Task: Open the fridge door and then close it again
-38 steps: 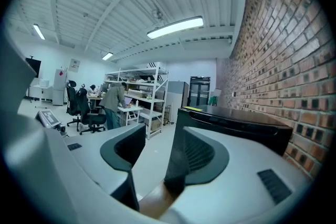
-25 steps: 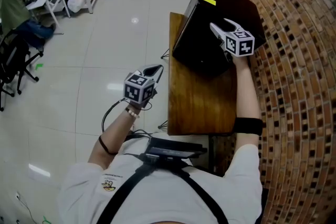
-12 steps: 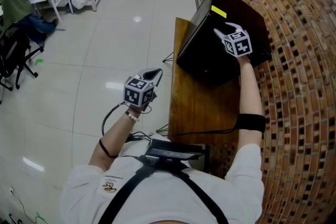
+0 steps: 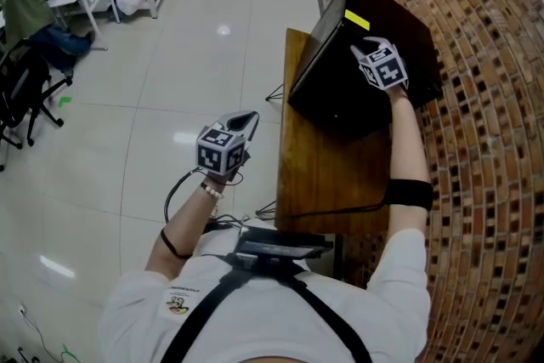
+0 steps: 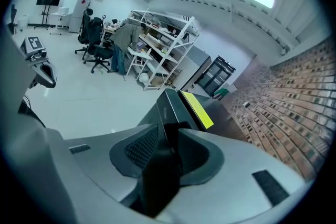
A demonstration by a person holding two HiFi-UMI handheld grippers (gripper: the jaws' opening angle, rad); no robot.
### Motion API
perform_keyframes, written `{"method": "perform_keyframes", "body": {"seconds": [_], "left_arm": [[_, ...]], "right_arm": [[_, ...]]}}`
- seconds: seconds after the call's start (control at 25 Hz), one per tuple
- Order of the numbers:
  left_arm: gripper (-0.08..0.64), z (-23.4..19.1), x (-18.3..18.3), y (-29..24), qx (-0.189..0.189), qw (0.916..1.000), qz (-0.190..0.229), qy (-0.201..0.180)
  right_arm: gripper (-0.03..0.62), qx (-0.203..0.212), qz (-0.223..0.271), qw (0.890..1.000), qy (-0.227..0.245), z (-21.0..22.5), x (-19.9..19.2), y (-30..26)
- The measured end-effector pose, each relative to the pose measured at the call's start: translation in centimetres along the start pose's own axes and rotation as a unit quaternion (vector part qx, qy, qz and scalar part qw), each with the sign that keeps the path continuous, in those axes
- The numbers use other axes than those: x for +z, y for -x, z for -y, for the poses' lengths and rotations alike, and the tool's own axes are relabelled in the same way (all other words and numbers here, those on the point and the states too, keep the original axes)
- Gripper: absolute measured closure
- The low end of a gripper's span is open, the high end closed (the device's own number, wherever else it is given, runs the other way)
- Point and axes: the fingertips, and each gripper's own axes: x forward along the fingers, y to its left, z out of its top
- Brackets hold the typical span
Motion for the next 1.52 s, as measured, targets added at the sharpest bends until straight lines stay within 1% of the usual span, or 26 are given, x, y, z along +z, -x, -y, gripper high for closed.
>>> {"method": "perform_keyframes", "body": {"seconds": [0.08, 0.16, 0.28, 0.6, 0.68, 0.76, 0.84, 0.92, 1.08, 1.16, 1.24, 1.52], "left_arm": [[0.558, -0.1, -0.3, 0.0, 0.002, 1.0000, -0.002, 0.001], [0.558, -0.2, -0.5, 0.2, 0.003, 1.0000, -0.004, 0.003], [0.558, -0.5, -0.7, 0.4, 0.006, 1.0000, -0.004, 0.005], [0.558, -0.9, -0.6, 1.4, 0.016, 0.9999, -0.002, 0.006], [0.558, -0.6, -0.8, 1.6, 0.015, 0.9999, -0.003, 0.006], [0.558, -0.6, -1.1, 1.9, 0.015, 0.9998, -0.004, 0.007], [0.558, -0.6, -1.2, 2.1, 0.015, 0.9999, -0.005, 0.008], [0.558, 0.1, -1.4, 2.0, 0.010, 0.9999, -0.006, 0.003], [0.558, 2.4, -1.7, 1.9, -0.003, 1.0000, -0.007, -0.005], [0.558, 3.4, -2.4, 2.1, -0.008, 0.9999, -0.011, -0.008], [0.558, 4.2, -3.2, 2.3, -0.010, 0.9998, -0.015, -0.006], [0.558, 9.0, -5.6, 2.4, -0.035, 0.9990, -0.025, -0.009]], "right_arm": [[0.522, -0.012, -0.010, 1.000, 0.016, 0.2, 0.1, -0.1], [0.522, -0.015, -0.016, 1.000, 0.020, 0.3, -0.1, -0.2], [0.526, -0.008, -0.020, 1.000, 0.016, 0.1, -0.2, -0.4], [0.540, -0.014, -0.027, 0.999, 0.033, 0.0, -0.1, 0.1], [0.540, -0.008, -0.029, 0.999, 0.040, -0.4, -0.4, 0.5], [0.540, 0.012, -0.015, 0.999, 0.044, -1.6, -0.3, 1.7], [0.528, 0.015, 0.003, 0.998, 0.057, -3.0, 0.2, 3.0], [0.511, 0.011, 0.007, 0.997, 0.072, -4.1, 0.0, 4.1], [0.491, 0.027, 0.005, 0.996, 0.085, -5.9, -1.3, 6.3], [0.483, 0.027, 0.010, 0.995, 0.098, -6.7, -1.9, 7.7], [0.456, 0.025, 0.017, 0.993, 0.113, -7.6, -2.5, 9.1], [0.448, 0.028, 0.034, 0.988, 0.148, -11.3, -5.2, 15.1]]}}
